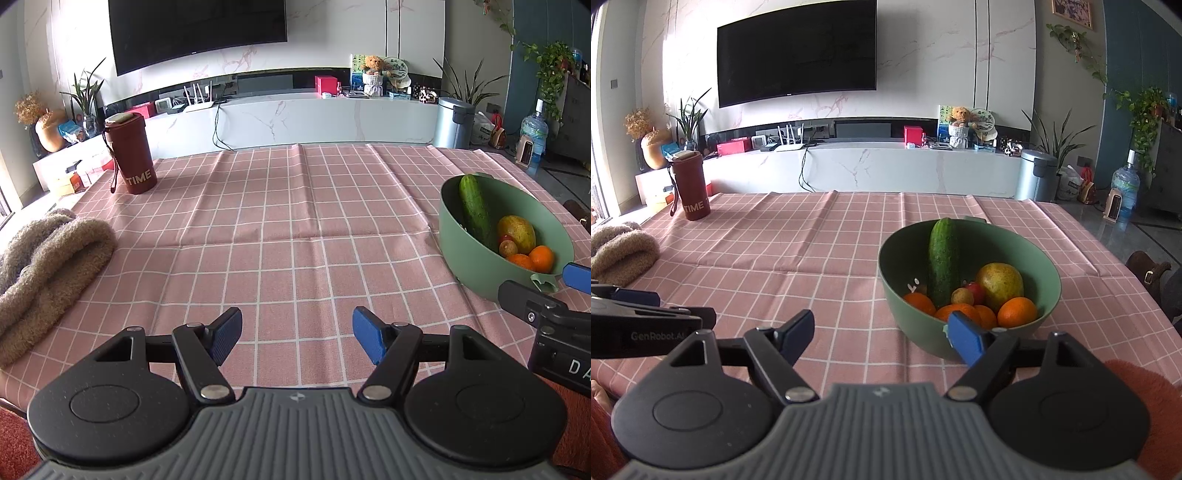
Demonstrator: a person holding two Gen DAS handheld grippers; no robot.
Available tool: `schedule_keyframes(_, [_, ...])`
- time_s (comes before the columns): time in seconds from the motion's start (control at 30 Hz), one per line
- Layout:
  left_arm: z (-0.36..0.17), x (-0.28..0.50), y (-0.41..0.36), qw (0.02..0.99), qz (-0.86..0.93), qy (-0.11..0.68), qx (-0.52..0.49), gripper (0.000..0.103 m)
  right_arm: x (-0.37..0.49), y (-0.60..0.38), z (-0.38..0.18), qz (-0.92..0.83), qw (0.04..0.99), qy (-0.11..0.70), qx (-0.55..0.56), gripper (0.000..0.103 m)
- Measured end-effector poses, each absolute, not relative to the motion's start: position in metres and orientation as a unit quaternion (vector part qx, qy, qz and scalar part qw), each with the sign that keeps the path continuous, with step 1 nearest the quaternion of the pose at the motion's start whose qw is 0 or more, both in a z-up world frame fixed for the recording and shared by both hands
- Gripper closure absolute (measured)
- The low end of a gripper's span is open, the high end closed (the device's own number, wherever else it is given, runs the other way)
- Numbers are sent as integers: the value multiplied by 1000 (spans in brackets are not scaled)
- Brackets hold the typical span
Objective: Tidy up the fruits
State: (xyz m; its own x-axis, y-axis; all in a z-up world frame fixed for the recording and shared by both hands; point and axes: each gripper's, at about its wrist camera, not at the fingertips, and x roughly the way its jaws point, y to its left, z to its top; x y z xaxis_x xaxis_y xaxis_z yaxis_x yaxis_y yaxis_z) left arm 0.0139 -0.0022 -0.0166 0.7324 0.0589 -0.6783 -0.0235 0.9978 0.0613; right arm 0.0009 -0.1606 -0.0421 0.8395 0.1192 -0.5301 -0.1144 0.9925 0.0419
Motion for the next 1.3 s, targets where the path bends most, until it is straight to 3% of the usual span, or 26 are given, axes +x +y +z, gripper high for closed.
schedule_keyframes(1.3, [-16, 13, -2, 930, 21, 365, 23, 22, 2, -157, -45, 65, 957, 281, 5, 26])
